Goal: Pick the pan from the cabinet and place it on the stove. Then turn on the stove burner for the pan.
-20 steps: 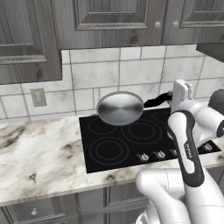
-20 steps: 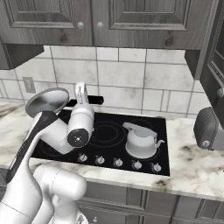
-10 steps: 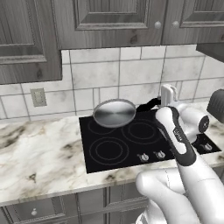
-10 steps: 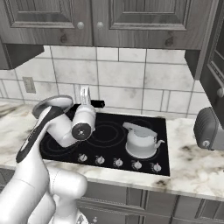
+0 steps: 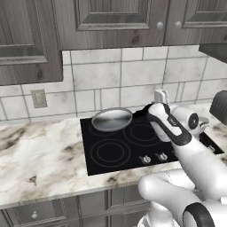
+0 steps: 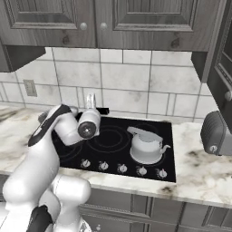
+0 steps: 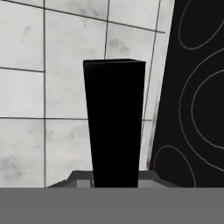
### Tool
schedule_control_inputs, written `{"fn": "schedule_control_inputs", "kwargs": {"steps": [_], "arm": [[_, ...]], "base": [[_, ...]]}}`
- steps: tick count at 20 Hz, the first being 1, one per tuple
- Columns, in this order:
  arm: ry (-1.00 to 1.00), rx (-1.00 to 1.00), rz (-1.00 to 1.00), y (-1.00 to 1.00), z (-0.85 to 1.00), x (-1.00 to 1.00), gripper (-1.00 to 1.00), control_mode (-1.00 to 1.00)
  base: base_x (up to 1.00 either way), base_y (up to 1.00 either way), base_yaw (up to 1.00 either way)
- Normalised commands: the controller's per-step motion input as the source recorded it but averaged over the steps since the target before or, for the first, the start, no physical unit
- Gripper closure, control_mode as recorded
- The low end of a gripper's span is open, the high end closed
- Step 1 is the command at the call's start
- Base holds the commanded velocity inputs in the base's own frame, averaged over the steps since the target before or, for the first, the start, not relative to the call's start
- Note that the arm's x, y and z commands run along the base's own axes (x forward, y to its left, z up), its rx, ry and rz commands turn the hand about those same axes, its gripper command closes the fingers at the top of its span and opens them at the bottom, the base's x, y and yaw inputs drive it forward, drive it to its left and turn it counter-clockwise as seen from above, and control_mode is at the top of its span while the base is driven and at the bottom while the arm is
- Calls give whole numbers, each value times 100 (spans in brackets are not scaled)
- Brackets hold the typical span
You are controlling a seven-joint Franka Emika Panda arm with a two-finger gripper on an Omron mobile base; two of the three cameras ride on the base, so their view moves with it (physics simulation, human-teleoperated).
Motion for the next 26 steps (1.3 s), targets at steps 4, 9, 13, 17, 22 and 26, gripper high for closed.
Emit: {"fn": "schedule_control_inputs", "kwargs": {"steps": [4,9,13,17,22,26], "arm": [[3,0,0,8,-40,38,100,-100],[-3,0,0,5,-43,33,100,-100],[-8,0,0,0,-45,35,100,-100],[-9,0,-1,0,-46,32,100,-100],[-9,0,-1,0,-49,27,100,-100],[-9,-1,0,0,-52,23,100,-100]], "base": [[0,0,0],[0,0,0],[0,0,0],[0,0,0],[0,0,0],[0,0,0]]}}
